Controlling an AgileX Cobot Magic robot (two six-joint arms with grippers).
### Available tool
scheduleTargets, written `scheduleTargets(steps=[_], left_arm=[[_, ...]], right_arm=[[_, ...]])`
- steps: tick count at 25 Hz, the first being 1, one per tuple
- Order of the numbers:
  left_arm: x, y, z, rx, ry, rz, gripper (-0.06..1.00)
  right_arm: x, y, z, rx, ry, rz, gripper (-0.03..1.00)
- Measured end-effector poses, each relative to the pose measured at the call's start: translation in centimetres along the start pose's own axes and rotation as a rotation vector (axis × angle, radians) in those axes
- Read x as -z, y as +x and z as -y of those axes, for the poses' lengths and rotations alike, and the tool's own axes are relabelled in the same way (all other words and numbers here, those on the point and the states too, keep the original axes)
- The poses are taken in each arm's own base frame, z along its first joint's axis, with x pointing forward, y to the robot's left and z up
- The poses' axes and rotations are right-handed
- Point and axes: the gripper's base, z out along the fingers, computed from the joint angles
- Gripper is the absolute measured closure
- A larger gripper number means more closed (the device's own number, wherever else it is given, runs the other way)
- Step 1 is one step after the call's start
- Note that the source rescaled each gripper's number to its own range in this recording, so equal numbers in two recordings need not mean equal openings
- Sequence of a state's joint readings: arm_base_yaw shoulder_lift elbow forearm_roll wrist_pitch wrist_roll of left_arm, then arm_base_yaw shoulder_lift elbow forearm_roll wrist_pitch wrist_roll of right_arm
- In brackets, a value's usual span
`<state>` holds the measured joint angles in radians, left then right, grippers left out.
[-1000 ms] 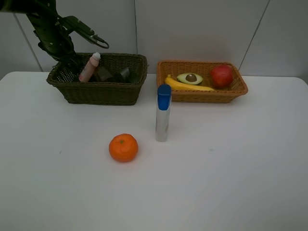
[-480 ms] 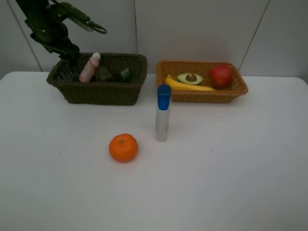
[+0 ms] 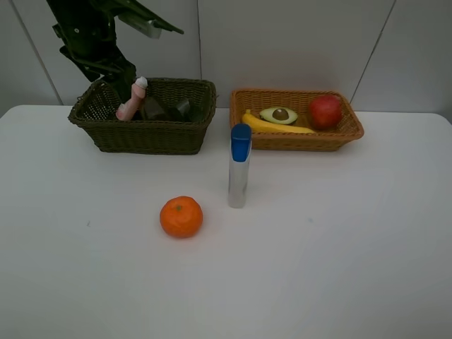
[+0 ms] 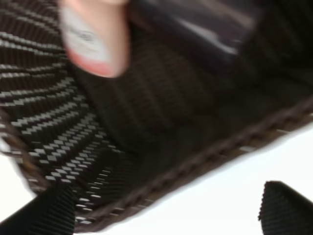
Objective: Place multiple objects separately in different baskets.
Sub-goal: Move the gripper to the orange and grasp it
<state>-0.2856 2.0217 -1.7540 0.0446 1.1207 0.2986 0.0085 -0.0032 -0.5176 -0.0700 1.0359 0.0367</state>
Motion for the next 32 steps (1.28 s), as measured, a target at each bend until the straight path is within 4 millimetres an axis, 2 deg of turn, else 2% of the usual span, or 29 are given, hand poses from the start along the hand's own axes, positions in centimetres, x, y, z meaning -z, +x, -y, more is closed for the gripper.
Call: scheduleTargets(steps=[6,10,23,32], left_arm=[[1.0,-0.6,4.1,-0.055,0.088,-0.012,-0.05],[0.9,-0.5,6.6,-0.092,0.133,-0.032,-0.05],[-1.8,3.6,13.7,-0.171,0.258,-0.108,-0.05],[-4.0,5.8,17.2,-0.242,0.267,-0.130,-0.05]], right_arm=[[0.0,0.0,0.0,0.000,0.000,0.000,0.12],[0.0,0.0,0.0,0.000,0.000,0.000,0.12],[0.0,0.0,0.0,0.000,0.001,0.000,0.12],[0.0,0.0,0.0,0.000,0.001,0.000,0.12]])
